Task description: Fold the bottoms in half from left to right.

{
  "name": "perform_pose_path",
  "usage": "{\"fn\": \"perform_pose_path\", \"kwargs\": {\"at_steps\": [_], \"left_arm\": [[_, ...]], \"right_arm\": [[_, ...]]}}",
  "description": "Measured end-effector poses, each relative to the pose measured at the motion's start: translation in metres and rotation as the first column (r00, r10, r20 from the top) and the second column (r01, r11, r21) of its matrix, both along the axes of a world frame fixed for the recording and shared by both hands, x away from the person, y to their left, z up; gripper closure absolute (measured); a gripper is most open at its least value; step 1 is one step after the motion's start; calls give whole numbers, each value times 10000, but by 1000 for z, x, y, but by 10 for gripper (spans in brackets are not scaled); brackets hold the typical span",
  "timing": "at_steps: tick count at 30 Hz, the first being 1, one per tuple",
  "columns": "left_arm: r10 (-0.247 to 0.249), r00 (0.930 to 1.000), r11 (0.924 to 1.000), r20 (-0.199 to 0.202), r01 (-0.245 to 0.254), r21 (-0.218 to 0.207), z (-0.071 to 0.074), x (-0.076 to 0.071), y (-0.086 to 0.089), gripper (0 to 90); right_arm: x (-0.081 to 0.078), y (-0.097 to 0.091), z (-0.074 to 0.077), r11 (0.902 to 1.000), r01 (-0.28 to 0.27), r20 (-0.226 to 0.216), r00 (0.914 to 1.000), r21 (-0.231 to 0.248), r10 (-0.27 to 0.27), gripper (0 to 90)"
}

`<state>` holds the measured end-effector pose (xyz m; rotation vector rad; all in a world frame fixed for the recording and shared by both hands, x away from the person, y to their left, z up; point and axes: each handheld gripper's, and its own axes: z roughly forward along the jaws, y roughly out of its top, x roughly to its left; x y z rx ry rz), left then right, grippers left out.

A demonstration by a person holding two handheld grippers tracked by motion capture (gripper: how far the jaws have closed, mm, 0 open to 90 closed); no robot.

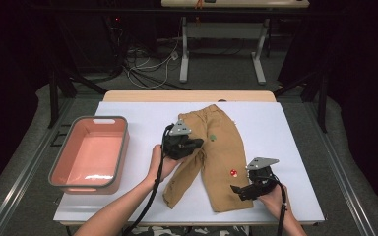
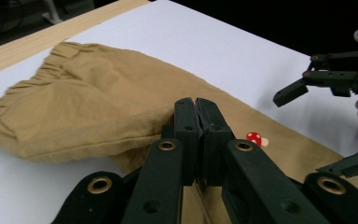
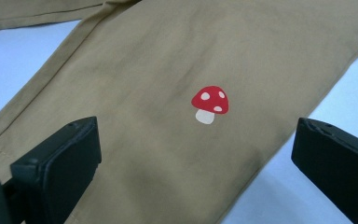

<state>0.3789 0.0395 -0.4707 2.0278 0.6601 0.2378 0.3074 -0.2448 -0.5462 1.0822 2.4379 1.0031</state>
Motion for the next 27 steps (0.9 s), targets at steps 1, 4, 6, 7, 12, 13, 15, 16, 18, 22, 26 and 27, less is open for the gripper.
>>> {"fn": "perform_pose_path", "kwargs": {"at_steps": [1, 4, 6, 7, 12, 13, 15, 16, 18, 22, 26, 27], "left_arm": [[-13, 10000, 10000, 18, 13, -13, -1, 1, -3, 878], [-148, 9999, 9999, -45, 148, 60, -4, 3, -13, 879], [-203, 9997, 9998, -105, 204, 43, -8, 4, -21, 879], [-275, 9995, 9995, -120, 277, 122, -10, 4, -24, 879], [-435, 9987, 9985, -281, 444, 321, -20, 6, -41, 878], [-453, 9984, 9984, -324, 464, 333, -22, 6, -44, 878], [-507, 9981, 9979, -353, 520, 381, -26, 8, -50, 878], [-519, 9980, 9978, -362, 533, 390, -29, 8, -53, 878], [-552, 9975, 9974, -434, 571, 431, -34, 9, -58, 878], [-629, 9966, 9962, -531, 658, 564, -42, 10, -68, 877], [-773, 9940, 9925, -773, 841, 885, -52, 14, -74, 869], [-876, 9906, 9905, -1049, 978, 964, -55, 16, -75, 859]], "right_arm": [[1, -1, 0, 10000, -48, 56, 10000, -39, 48, 9], [1, -2, 0, 10000, 17, 29, 10000, -3, -17, 9], [2, -1, -1, 10000, 40, 17, 10000, -16, -40, 9], [2, -1, -1, 10000, 37, 6, 10000, -13, -37, 9], [2, -2, -1, 10000, 74, -26, 10000, -9, -74, 9], [2, -2, -1, 10000, 70, -47, 10000, -50, -70, 9], [2, -2, -1, 10000, 72, -59, 10000, -4, -72, 9], [2, -3, -1, 9999, 109, -33, 9999, -54, -109, 9], [2, -3, -1, 10000, 93, -100, 9999, -17, -93, 9], [2, -2, -1, 10000, 76, -88, 9999, -5, -76, 9], [2, -2, -1, 10000, 30, -90, 10000, -37, -30, 9], [2, -2, -1, 10000, 39, -104, 9999, -20, -39, 9]]}}
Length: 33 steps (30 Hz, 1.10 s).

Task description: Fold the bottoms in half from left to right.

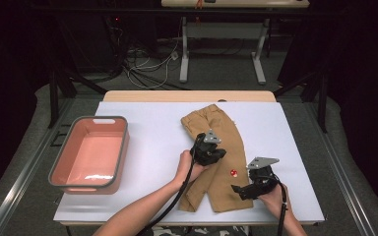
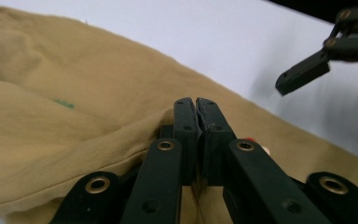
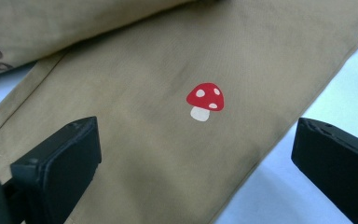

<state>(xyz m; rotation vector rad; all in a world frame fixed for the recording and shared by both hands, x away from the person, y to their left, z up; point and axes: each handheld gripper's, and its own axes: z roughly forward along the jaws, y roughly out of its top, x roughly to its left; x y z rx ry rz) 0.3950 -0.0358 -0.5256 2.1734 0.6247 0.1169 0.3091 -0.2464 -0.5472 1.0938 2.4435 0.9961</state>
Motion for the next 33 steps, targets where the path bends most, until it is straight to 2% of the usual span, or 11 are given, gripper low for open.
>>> {"fn": "perform_pose_path", "kwargs": {"at_steps": [4, 8, 12, 15, 22, 25, 27, 29, 33], "left_arm": [[-139, 9997, 9998, -185, 142, 164, -5, 1, 2, 750], [-158, 9996, 9999, -228, 159, 39, -3, -3, 10, 592], [-286, 9995, 9995, -143, 288, 128, 2, -9, 19, 463], [-167, 9998, 9998, 56, 167, 119, 3, -14, 28, 381], [-40, 9993, 9999, 359, 34, 165, 3, -25, 52, 276], [141, 9996, 9998, 249, -144, 102, 1, -28, 62, 248], [225, 9994, 9997, 274, -228, 120, -1, -29, 69, 216], [320, 9992, 9994, 242, -324, 154, -4, -31, 76, 188], [608, 9976, 9977, 343, -618, 284, -8, -34, 91, 161]], "right_arm": [[0, 0, 0, 10000, 48, -50, 10000, 56, -48, 10], [0, 2, -1, 10000, -28, -15, 10000, -25, 28, 11], [-1, 3, -1, 10000, -98, -19, 9999, 16, 98, 13], [-1, 3, 0, 9999, -121, -30, 9999, -36, 121, 13], [-1, 6, 1, 10000, -16, 31, 10000, 14, 16, 22], [-1, 8, 2, 10000, -36, 85, 10000, 0, 36, 30], [-2, 10, 2, 9999, 23, 193, 9998, 164, -26, 45], [-2, 11, 4, 10000, -39, 302, 9995, 79, 36, 55], [-3, 17, 7, 10000, -44, 516, 9987, 68, 41, 129]]}}
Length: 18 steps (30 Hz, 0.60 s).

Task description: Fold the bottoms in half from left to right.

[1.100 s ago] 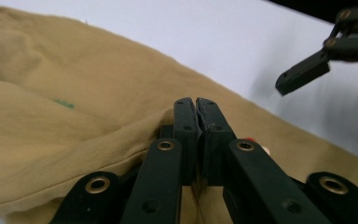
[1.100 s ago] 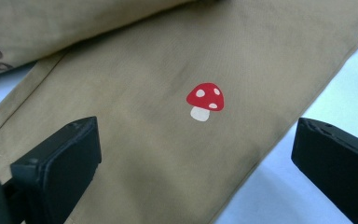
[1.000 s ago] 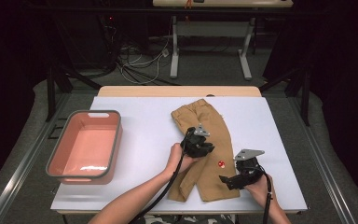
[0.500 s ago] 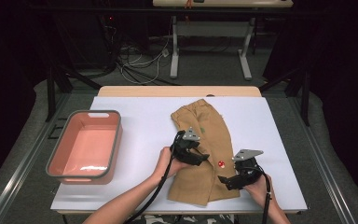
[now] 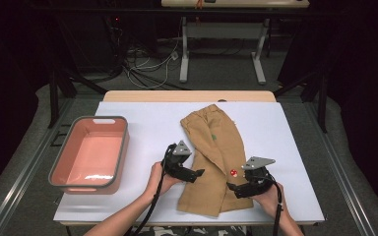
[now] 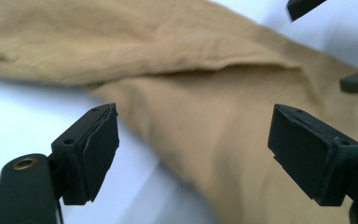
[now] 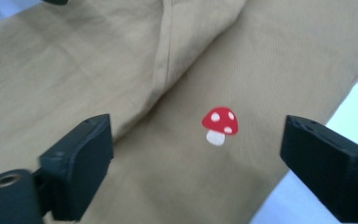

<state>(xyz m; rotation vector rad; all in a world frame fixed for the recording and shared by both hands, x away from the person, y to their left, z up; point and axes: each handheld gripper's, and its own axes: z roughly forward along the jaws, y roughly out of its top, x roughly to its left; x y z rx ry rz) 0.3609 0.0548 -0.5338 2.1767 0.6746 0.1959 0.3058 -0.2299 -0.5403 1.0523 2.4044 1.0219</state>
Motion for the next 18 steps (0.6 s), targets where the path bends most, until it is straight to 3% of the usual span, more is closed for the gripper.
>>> {"fn": "perform_pose_path", "kwargs": {"at_steps": [3, 6, 10, 14, 16, 18], "left_arm": [[185, 9998, 9996, 70, -186, 191, -1, -2, 11, 153], [380, 9992, 9991, 94, -382, 186, -1, -5, 21, 145], [618, 9980, 9974, 115, -622, 357, -3, -9, 35, 142], [813, 9966, 9954, 103, -817, 507, -7, -12, 46, 137], [892, 9960, 9943, 84, -895, 574, -8, -14, 51, 134], [973, 9952, 9934, 66, -976, 608, -8, -15, 56, 130]], "right_arm": [[1, 8, 1, 9999, -45, 297, 9995, -155, 50, 184], [3, 20, 1, 9994, -79, 448, 9990, -349, 95, 308], [6, 34, -2, 9972, 18, 606, 9982, -752, 28, 579], [6, 40, -1, 9981, -16, 892, 9960, -610, 70, 837], [5, 41, 3, 9985, -4, 998, 9950, -548, 59, 872], [5, 39, 9, 9997, 148, 1062, 9943, -188, -127, 880]]}}
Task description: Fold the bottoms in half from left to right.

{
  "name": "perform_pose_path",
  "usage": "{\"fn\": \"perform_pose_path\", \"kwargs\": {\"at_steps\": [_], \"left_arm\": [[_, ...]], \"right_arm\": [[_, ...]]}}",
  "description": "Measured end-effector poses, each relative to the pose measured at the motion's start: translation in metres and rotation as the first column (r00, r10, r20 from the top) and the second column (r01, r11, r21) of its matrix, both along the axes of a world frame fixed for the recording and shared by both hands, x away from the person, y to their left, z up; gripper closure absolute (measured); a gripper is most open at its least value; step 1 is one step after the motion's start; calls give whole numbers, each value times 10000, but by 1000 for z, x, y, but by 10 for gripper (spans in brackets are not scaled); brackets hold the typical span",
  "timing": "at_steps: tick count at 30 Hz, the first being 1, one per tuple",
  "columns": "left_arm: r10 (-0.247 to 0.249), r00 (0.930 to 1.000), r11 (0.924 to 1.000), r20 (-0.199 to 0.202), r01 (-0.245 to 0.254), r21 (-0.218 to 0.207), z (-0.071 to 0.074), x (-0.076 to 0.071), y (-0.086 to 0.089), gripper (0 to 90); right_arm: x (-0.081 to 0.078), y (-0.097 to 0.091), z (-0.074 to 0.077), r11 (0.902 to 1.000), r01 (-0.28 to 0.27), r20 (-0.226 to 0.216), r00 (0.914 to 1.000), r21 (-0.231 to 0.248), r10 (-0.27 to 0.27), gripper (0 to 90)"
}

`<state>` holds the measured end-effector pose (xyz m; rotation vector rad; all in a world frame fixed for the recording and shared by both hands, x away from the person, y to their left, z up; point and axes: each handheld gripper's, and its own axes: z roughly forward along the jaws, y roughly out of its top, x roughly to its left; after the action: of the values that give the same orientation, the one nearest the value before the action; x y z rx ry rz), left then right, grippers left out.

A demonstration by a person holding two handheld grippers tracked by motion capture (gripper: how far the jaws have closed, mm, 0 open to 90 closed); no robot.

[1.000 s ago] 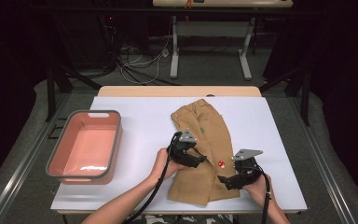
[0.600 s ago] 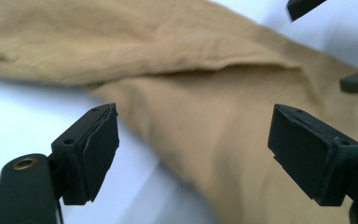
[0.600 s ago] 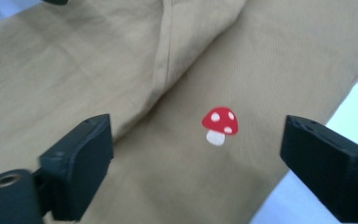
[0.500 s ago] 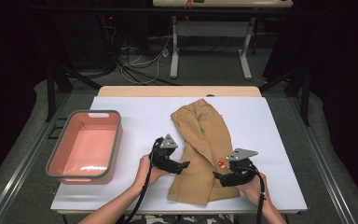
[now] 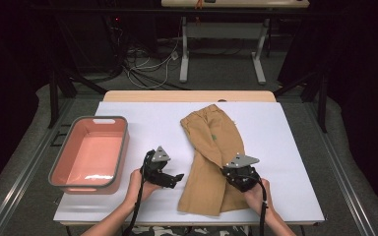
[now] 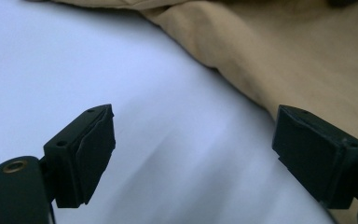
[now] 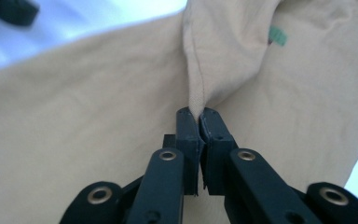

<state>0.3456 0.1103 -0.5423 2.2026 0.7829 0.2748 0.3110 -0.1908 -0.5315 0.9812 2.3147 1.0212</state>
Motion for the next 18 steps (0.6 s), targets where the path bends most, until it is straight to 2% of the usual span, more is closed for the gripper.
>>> {"fn": "perform_pose_path", "kwargs": {"at_steps": [4, 8, 11, 14, 15, 18], "left_arm": [[149, 9999, 9999, 56, -149, -80, 1, 0, 6, 126], [251, 9997, 9997, -34, -252, -78, 1, 0, 9, 122], [275, 9996, 9996, -18, -275, -79, 0, 2, 12, 119], [314, 9995, 9995, -104, -315, -77, 0, 3, 13, 115], [340, 9993, 9994, -149, -342, -111, -1, 3, 13, 112], [289, 9994, 9996, -211, -288, 28, -2, 4, 12, 95]], "right_arm": [[3, -6, 11, 9978, 297, -150, 9995, 596, -288, 881], [7, -15, 18, 9961, 507, -18, 9987, 717, -507, 879], [9, -20, 19, 9928, 706, -195, 9974, 972, -690, 879], [11, -26, 18, 9908, 843, -370, 9960, 1061, -808, 879], [12, -28, 17, 9903, 886, -307, 9958, 1072, -857, 880], [14, -34, 17, 9877, 1083, -464, 9935, 1131, -1037, 879]]}}
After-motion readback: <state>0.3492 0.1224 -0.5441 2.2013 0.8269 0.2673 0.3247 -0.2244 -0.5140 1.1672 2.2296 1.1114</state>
